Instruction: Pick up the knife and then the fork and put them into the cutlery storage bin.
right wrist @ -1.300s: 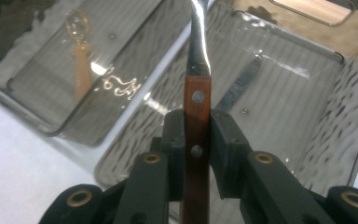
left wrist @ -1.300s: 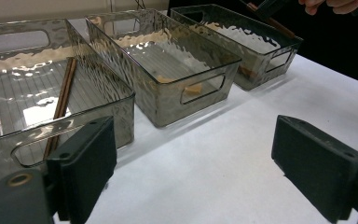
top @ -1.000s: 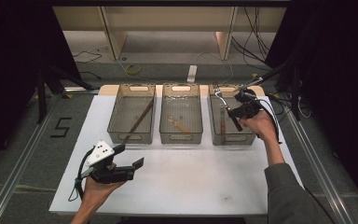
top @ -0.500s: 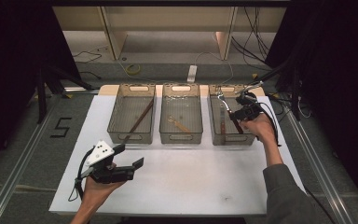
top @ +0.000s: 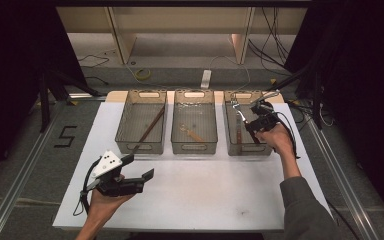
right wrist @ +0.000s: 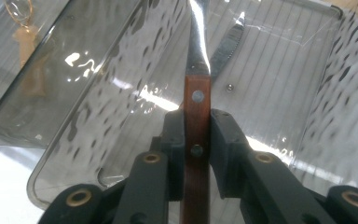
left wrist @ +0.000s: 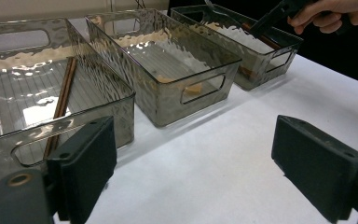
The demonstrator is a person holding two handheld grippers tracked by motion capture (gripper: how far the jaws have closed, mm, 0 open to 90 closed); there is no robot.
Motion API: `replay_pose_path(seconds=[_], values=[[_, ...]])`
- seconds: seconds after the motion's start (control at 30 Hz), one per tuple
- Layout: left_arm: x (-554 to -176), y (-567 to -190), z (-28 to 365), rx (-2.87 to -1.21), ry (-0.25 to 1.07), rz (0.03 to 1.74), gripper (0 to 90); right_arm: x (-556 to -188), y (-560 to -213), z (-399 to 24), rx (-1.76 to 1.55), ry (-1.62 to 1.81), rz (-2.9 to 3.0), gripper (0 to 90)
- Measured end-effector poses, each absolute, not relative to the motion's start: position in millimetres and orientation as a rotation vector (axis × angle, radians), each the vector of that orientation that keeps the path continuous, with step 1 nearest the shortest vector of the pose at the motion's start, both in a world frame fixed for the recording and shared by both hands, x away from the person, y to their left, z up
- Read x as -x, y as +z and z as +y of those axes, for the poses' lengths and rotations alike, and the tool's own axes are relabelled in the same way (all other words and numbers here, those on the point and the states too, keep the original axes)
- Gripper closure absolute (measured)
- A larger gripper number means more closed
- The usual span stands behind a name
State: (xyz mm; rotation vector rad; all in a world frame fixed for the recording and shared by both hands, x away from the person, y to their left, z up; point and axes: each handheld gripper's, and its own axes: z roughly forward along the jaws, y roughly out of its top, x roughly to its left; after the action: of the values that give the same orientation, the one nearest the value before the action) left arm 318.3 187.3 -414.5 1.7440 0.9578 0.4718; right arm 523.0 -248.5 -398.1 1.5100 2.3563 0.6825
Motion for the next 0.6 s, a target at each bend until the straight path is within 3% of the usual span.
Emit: replay_pose_path(seconds=[0.6], values=[[-318, -414, 187, -1.745, 0.473, 0.958, 13.5, -509, -386, -243, -1.446, 0.784, 2.349, 54.5]])
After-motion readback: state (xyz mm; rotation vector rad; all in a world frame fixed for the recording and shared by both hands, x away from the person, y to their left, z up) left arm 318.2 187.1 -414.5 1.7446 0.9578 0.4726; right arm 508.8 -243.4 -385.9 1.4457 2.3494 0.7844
